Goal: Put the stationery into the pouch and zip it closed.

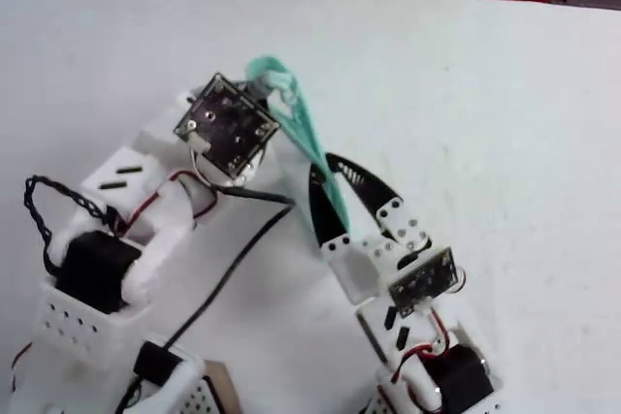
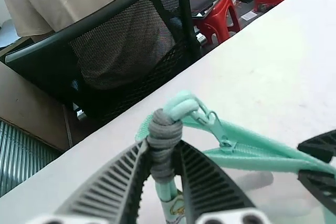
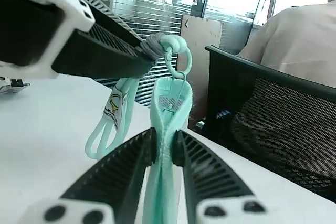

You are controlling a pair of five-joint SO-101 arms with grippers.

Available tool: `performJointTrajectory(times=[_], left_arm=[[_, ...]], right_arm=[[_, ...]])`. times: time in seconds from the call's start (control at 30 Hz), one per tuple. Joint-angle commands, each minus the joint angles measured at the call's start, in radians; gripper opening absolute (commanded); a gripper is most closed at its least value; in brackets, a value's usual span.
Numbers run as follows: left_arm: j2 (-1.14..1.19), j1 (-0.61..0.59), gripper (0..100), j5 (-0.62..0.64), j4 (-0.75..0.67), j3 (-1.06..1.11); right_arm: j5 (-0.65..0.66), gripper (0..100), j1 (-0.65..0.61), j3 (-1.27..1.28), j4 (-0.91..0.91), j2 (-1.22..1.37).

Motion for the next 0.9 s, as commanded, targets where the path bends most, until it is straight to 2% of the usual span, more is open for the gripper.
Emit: performJointTrajectory(times=[0.0,0.3,0.5,0.7,0.87], left_arm=[[-0.022,0.013,2,-0.003,-0.037,-0.009],[-0.015,-0.010,2,-0.003,-0.147,-0.002],[0.002,-0.119,2,-0.003,-0.216,0.000],[0.216,-0.208,2,-0.003,-0.279,-0.011],[0.257,-0.243,2,-0.003,-0.255,-0.038]], right_arm=[[0.008,1.9,-0.007,-0.020,0.005,0.004],[-0.052,1.9,0.228,0.012,0.012,-0.007],[-0.051,1.9,0.239,0.043,0.010,-0.007],[-0.054,1.9,0.240,0.046,0.010,-0.007],[-0.058,1.9,0.242,0.074,-0.005,-0.007]])
